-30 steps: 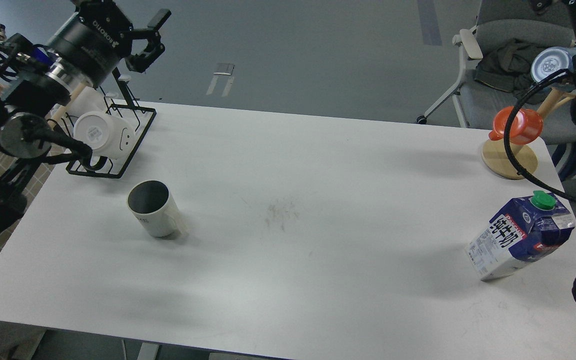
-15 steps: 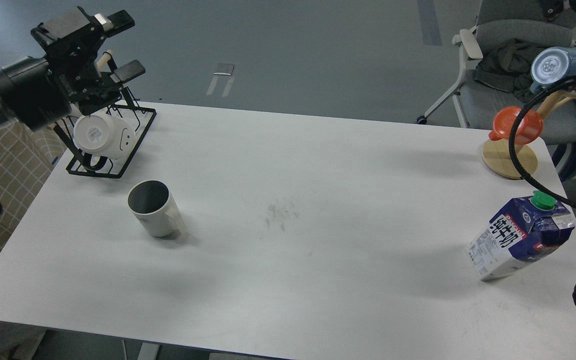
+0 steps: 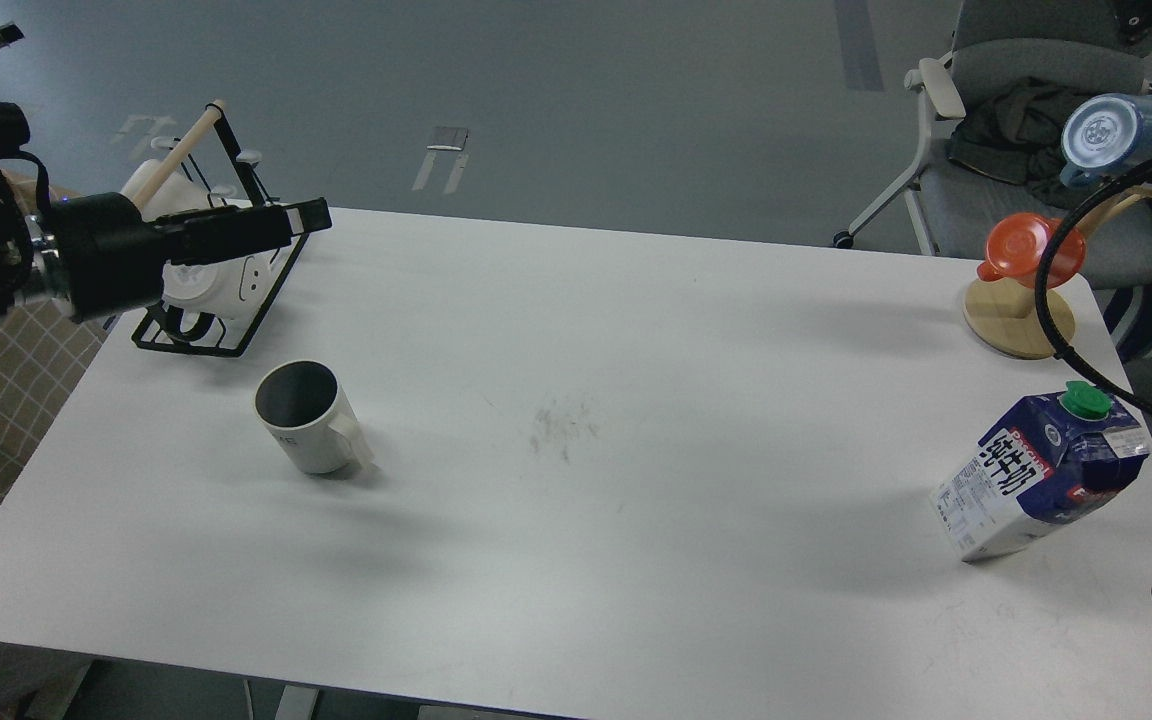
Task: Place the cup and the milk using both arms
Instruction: 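Raise the left gripper and move it toward the white mug, then lower the left gripper onto the white mug and grasp its rim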
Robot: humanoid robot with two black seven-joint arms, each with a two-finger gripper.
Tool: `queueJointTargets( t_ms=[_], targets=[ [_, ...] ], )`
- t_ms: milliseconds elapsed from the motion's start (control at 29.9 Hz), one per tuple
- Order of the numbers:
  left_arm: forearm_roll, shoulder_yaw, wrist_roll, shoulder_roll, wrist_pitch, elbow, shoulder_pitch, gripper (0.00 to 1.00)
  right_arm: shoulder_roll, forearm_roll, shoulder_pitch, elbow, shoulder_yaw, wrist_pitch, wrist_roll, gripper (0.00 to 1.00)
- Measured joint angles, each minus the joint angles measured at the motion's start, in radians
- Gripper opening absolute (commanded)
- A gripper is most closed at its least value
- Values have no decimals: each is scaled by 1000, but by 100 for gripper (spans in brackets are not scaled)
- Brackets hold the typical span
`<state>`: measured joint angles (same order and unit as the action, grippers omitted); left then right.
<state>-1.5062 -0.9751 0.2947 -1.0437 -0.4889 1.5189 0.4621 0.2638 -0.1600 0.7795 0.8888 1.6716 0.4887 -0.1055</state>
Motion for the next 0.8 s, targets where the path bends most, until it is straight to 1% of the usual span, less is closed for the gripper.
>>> queueJointTargets(
  t_ms=[267,334,434,635,802],
  targets=[
    [-183,118,10,8,0,-10,12,96,-1,1,-25,4,22,0,1,100],
    [-200,137,13,12,0,-11,12,94,-1,1,-26,5,25,0,1,100],
    [-206,146,17,16,0,-11,14,92,-1,1,-27,5,29,0,1,100],
    [-198,144,39,17,0,-11,16,93,-1,1,-34,5,34,0,1,100],
    [-192,140,43,18,0,-11,18,94,-3,1,-34,8,34,0,1,100]
  ],
)
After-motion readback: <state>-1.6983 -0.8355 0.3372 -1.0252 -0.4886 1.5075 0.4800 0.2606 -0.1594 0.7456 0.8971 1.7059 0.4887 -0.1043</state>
